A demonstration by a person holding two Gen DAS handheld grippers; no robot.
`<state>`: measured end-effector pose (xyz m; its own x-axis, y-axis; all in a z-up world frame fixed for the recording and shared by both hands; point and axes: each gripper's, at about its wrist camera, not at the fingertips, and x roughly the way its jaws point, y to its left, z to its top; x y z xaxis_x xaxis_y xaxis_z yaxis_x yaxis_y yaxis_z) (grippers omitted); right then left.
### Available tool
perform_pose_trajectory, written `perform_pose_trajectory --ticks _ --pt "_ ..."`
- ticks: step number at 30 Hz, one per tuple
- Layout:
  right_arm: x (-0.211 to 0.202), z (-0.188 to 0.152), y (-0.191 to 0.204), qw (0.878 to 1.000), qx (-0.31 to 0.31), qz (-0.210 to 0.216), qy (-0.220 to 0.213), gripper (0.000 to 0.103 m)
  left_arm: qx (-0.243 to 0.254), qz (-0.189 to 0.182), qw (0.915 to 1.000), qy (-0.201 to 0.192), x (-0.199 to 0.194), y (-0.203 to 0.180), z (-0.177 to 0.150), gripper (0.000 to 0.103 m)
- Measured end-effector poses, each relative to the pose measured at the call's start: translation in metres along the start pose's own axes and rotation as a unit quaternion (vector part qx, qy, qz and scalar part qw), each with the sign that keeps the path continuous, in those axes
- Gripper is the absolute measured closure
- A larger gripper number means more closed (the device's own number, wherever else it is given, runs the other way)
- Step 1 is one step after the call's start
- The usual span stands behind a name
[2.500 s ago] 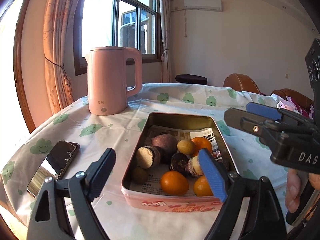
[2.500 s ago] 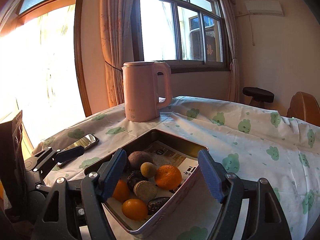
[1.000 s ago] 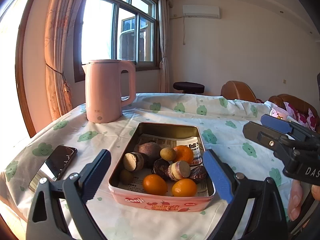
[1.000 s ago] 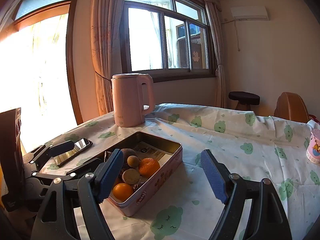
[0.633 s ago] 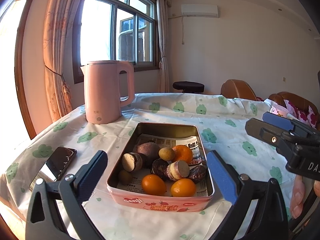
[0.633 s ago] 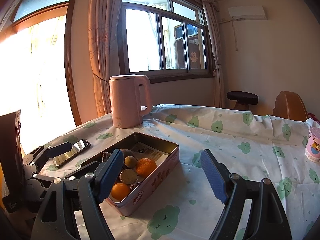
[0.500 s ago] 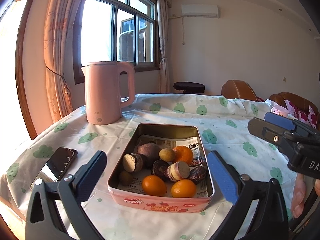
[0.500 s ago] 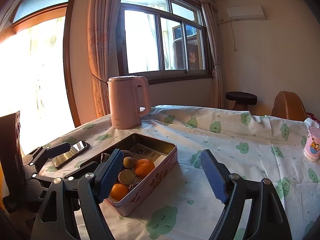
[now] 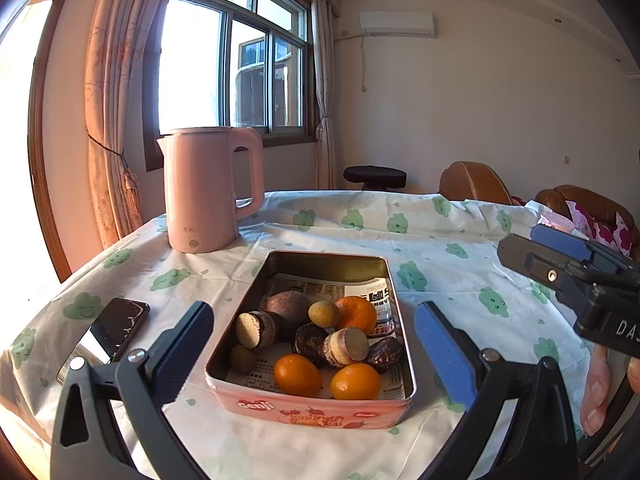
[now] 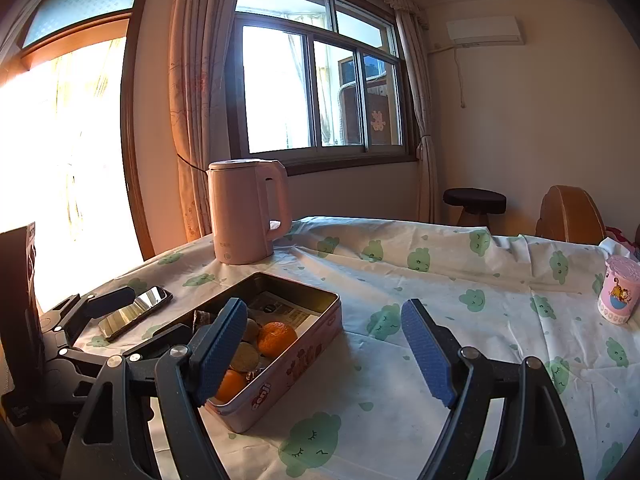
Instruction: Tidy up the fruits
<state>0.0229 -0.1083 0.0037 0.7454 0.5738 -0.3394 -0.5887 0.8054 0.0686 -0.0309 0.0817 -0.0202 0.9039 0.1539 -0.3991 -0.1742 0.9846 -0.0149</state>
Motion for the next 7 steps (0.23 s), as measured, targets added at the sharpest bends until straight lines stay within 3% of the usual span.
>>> perform_pose_trajectory --ticks 7 --pt "-0.0010 -0.0022 -0.0044 1.000 -0.001 -0.004 0.002 0.022 -0.001 -0.013 0.9999 0.008 0.0019 0.0002 -0.0023 0.000"
